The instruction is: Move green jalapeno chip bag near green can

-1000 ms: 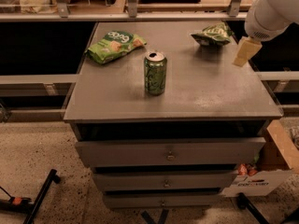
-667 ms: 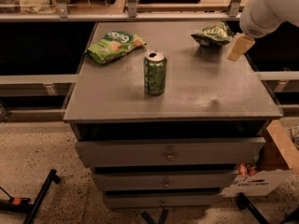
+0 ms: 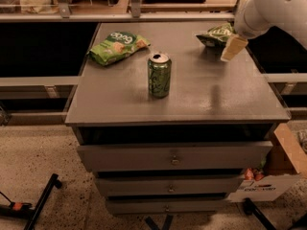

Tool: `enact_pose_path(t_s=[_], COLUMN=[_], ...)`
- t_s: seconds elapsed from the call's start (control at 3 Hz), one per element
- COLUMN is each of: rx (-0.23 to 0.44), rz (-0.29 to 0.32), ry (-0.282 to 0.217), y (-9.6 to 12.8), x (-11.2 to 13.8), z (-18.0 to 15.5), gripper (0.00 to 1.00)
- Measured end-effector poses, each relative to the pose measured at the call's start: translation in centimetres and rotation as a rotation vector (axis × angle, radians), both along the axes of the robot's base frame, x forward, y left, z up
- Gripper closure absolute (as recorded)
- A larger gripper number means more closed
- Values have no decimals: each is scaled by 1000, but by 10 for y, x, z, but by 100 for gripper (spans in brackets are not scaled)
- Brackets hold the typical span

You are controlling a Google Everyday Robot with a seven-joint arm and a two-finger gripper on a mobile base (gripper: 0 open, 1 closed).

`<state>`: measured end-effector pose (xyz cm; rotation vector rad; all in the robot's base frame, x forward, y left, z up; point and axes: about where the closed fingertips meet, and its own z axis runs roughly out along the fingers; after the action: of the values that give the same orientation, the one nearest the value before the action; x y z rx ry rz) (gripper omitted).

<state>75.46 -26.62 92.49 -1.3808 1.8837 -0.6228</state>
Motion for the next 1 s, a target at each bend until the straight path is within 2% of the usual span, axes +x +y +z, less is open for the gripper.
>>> enact_pose_path(t_s=[0.33, 0.67, 1.0], rx=[13, 11, 1], rz=[2, -13, -31], ry=[-10, 13, 37], y=[11, 15, 16], x=[21, 40, 51], z=[-11, -29, -46], gripper=[0, 18, 42])
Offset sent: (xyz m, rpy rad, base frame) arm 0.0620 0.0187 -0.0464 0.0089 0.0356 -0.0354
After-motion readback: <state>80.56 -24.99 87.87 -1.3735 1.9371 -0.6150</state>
